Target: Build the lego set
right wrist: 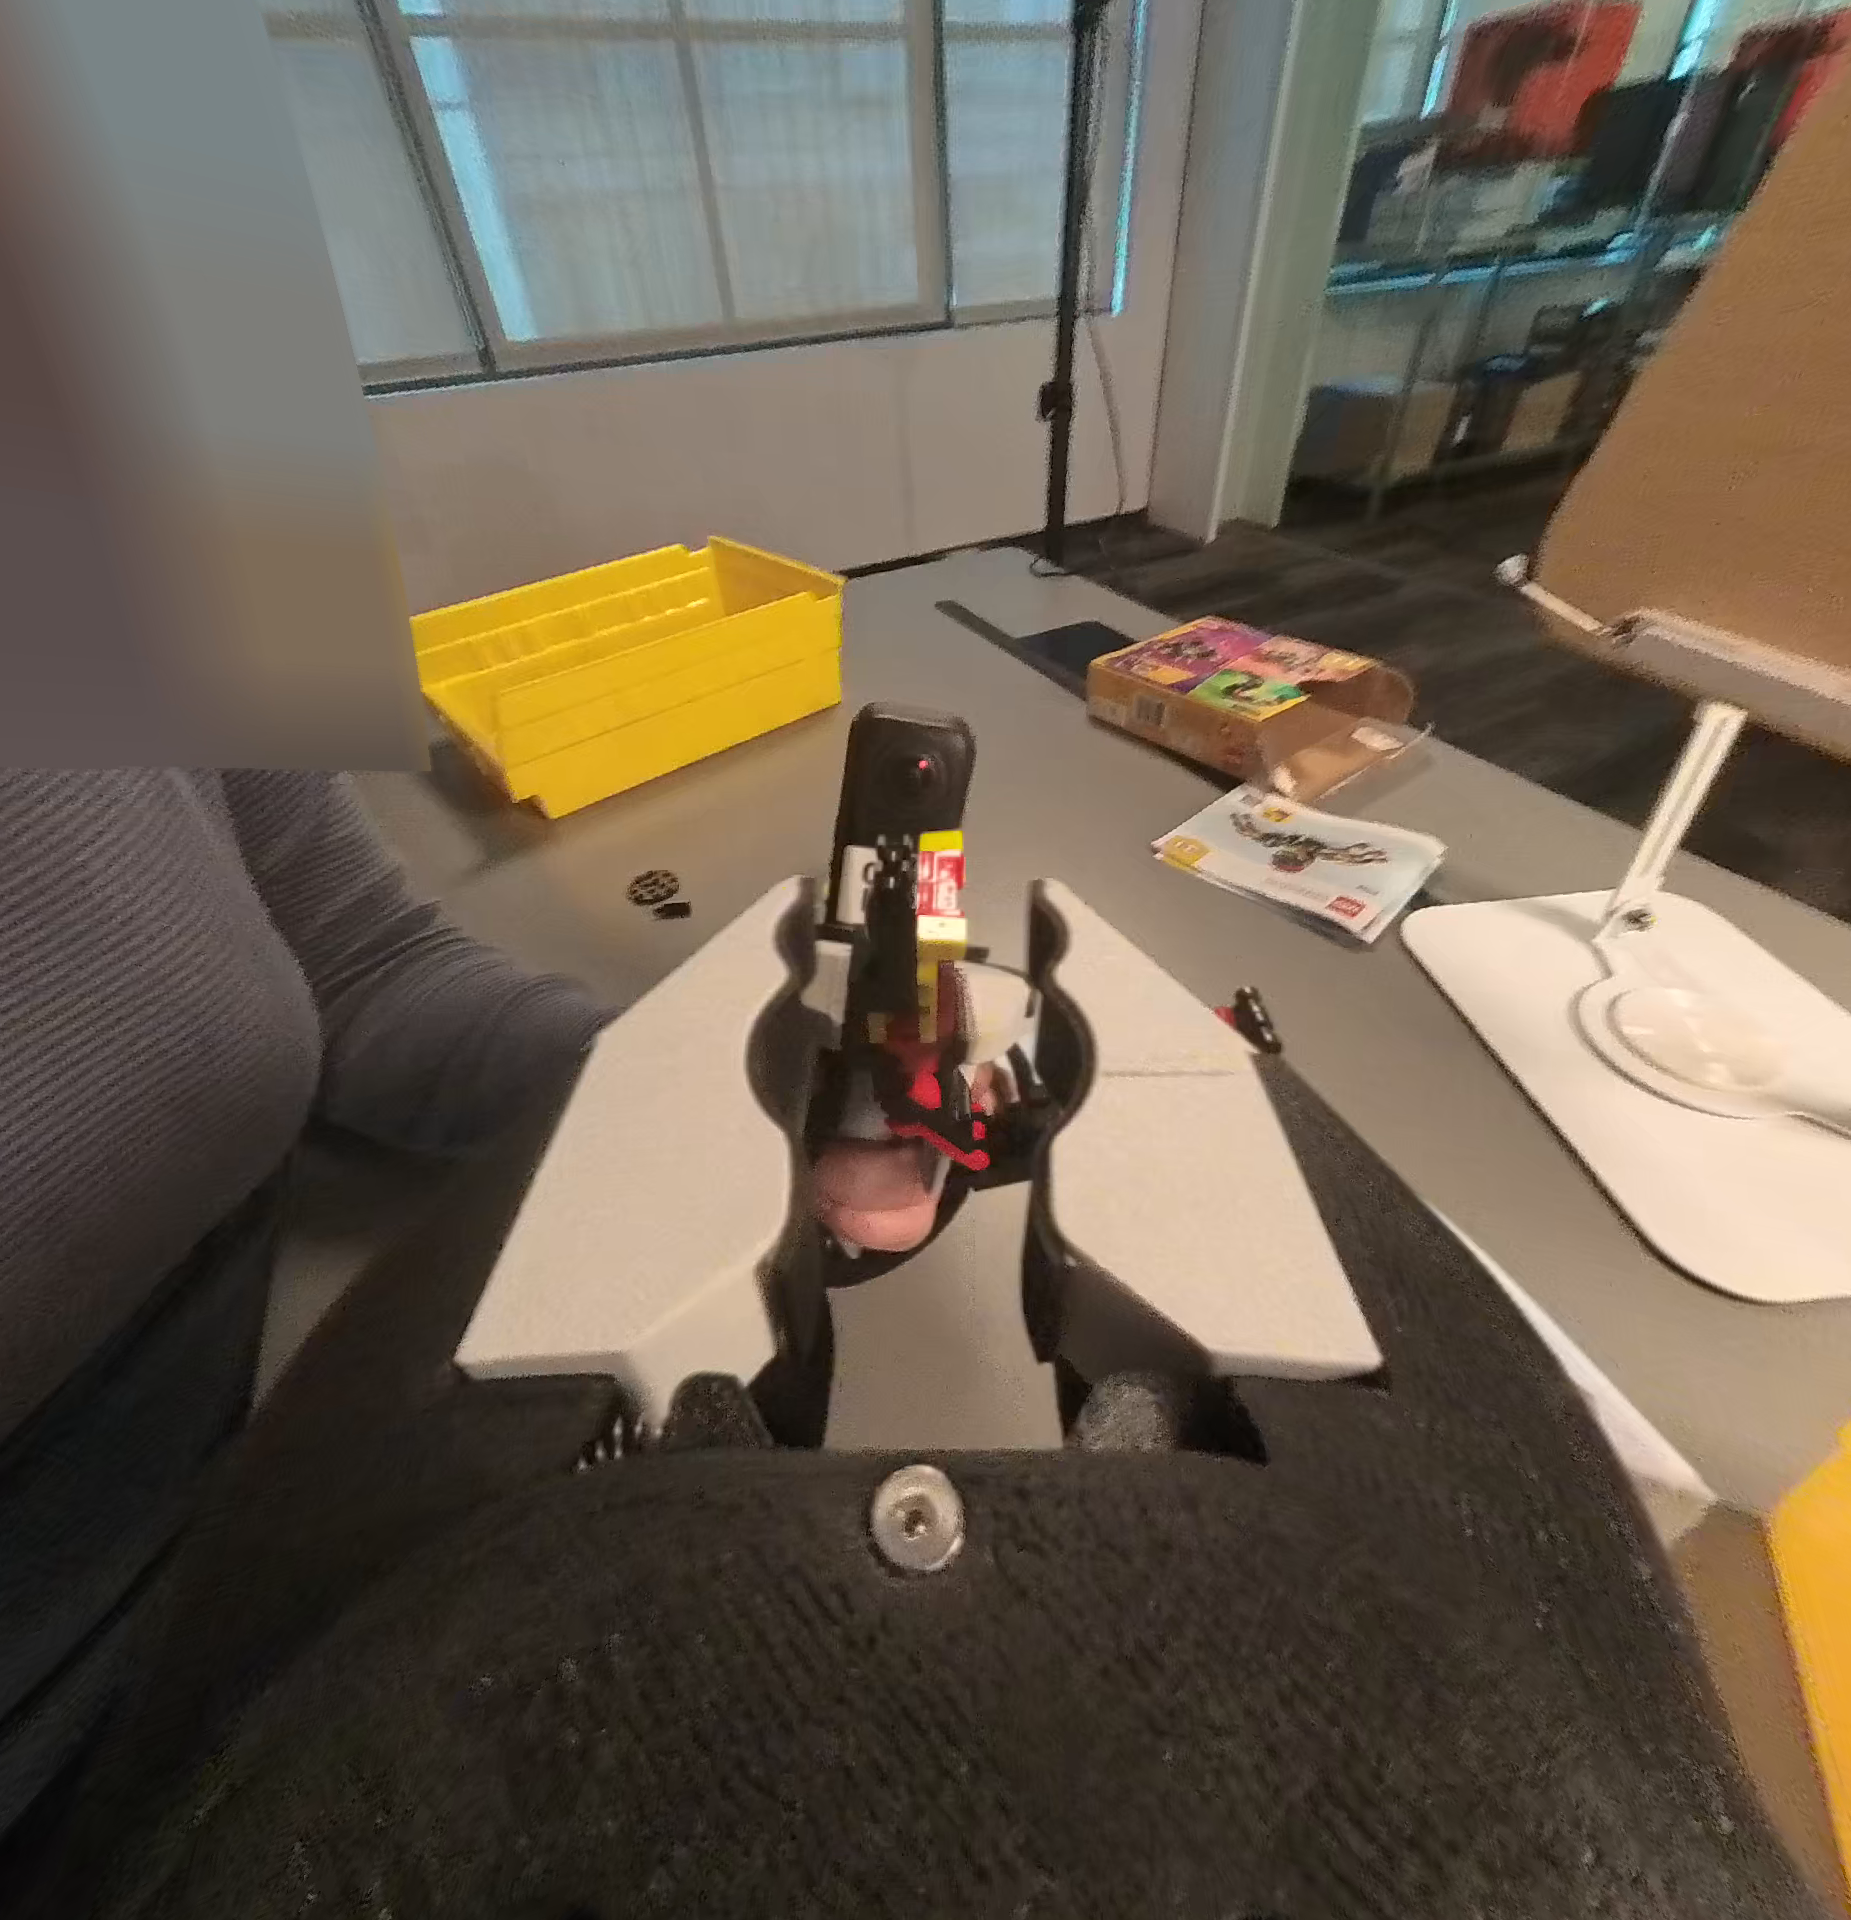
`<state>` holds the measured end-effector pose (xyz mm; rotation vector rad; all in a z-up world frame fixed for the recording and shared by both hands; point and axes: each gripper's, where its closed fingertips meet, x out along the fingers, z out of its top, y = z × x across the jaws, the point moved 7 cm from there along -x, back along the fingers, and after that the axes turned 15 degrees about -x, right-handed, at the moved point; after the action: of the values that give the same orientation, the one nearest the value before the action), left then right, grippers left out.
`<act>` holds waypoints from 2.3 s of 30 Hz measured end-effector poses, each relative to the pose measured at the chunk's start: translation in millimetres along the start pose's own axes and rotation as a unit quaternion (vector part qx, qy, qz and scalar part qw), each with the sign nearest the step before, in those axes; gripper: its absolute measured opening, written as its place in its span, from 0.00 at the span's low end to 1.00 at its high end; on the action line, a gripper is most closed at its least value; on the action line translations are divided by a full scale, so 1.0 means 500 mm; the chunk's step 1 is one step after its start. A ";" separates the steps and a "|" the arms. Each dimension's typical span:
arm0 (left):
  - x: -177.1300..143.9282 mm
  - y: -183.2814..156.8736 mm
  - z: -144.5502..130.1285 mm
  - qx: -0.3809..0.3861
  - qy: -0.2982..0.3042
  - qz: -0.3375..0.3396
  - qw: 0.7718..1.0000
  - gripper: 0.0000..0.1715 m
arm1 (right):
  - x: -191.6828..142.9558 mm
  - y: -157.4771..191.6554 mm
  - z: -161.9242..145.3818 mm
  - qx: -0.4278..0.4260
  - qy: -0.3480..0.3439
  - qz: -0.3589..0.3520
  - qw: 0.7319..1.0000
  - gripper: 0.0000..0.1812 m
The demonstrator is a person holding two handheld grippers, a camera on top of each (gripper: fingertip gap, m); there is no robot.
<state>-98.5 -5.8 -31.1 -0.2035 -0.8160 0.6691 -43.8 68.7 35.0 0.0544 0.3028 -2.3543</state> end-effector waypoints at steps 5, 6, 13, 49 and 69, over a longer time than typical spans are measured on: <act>-0.011 0.005 0.001 0.029 -0.001 0.041 0.999 0.10 | -0.060 0.009 -0.032 -0.059 -0.018 -0.189 0.980 0.31; -0.016 0.005 0.001 0.037 0.000 0.054 0.998 0.11 | -0.072 0.017 -0.046 -0.072 -0.025 -0.235 0.969 0.30; -0.066 -0.094 -0.004 0.187 0.027 0.205 0.960 0.11 | -0.067 0.090 -0.153 -0.001 -0.020 -0.320 0.947 0.26; -0.506 -0.335 0.158 0.482 0.045 0.649 0.588 0.11 | 0.646 0.117 -0.160 -0.323 0.309 0.271 0.852 0.07; -0.306 -0.274 0.008 0.649 0.227 0.501 0.526 0.11 | 0.267 0.103 -0.082 0.238 -0.411 0.308 0.824 0.07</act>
<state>-112.4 -208.1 -64.4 0.5944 0.6113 2.0531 -106.2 -48.6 -32.2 -0.5373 -0.6433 -1.5533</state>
